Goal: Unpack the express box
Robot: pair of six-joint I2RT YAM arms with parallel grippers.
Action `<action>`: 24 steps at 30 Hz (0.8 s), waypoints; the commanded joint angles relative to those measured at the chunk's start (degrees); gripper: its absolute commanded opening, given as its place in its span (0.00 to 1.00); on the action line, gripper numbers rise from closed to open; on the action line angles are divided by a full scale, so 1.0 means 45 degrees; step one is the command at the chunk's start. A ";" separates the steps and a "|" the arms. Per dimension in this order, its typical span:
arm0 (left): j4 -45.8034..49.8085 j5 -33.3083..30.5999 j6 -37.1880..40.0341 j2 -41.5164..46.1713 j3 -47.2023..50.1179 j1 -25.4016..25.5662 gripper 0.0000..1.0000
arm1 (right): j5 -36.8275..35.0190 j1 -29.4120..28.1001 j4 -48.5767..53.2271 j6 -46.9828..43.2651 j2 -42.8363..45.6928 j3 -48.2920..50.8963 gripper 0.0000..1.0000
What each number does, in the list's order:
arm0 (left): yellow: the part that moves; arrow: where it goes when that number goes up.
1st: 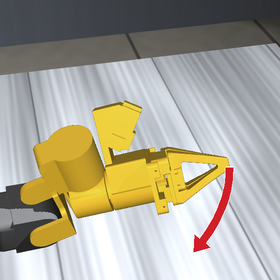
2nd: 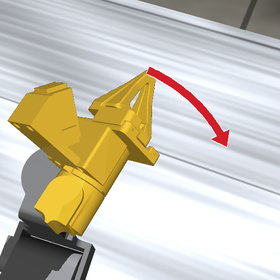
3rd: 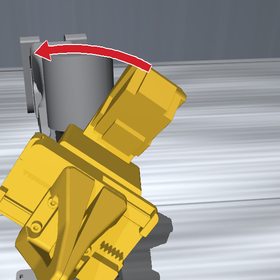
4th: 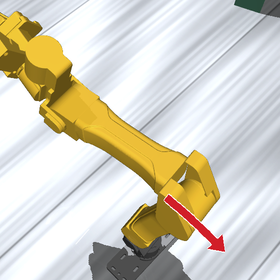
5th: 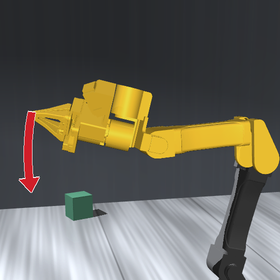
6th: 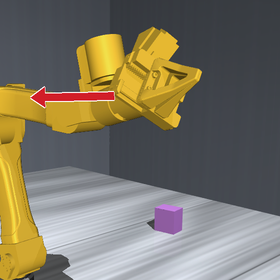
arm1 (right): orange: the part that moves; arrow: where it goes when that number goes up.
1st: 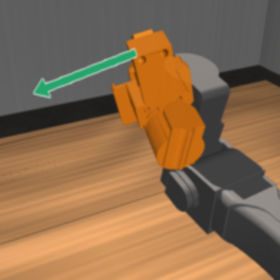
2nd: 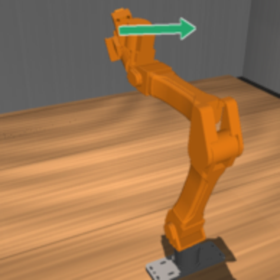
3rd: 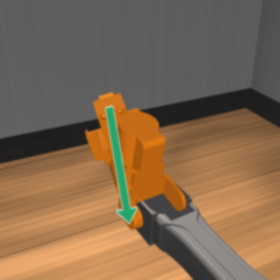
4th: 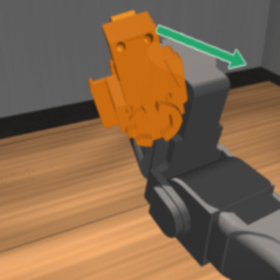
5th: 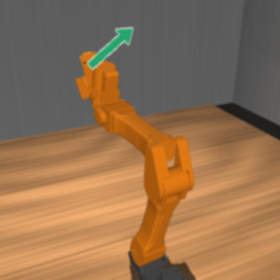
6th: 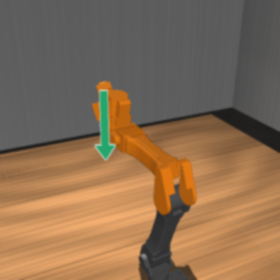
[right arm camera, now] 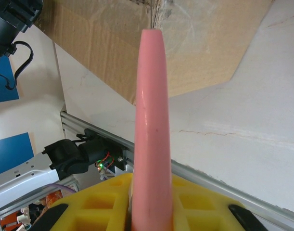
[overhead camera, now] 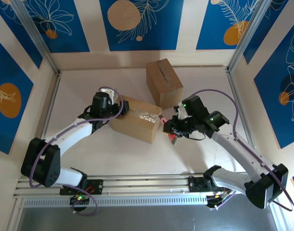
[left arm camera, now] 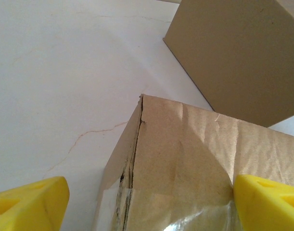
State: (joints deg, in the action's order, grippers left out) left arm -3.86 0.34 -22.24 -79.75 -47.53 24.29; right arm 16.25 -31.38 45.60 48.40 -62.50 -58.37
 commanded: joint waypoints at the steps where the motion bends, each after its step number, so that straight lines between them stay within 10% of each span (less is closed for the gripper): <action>1: 0.2146 -0.0564 0.0040 -0.0716 0.0406 0.0109 0.88 | -0.0082 -0.0115 -0.0015 0.0268 -0.0051 -0.0056 0.00; 24: 0.2106 -0.0586 0.0060 -0.0833 0.0425 0.0109 0.88 | -0.1438 -0.0476 0.0551 0.0318 -0.0159 -0.0773 0.00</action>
State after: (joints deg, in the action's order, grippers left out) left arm -3.88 0.32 -22.48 -80.09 -47.68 24.29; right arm 11.49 -33.39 46.44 49.28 -64.34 -59.64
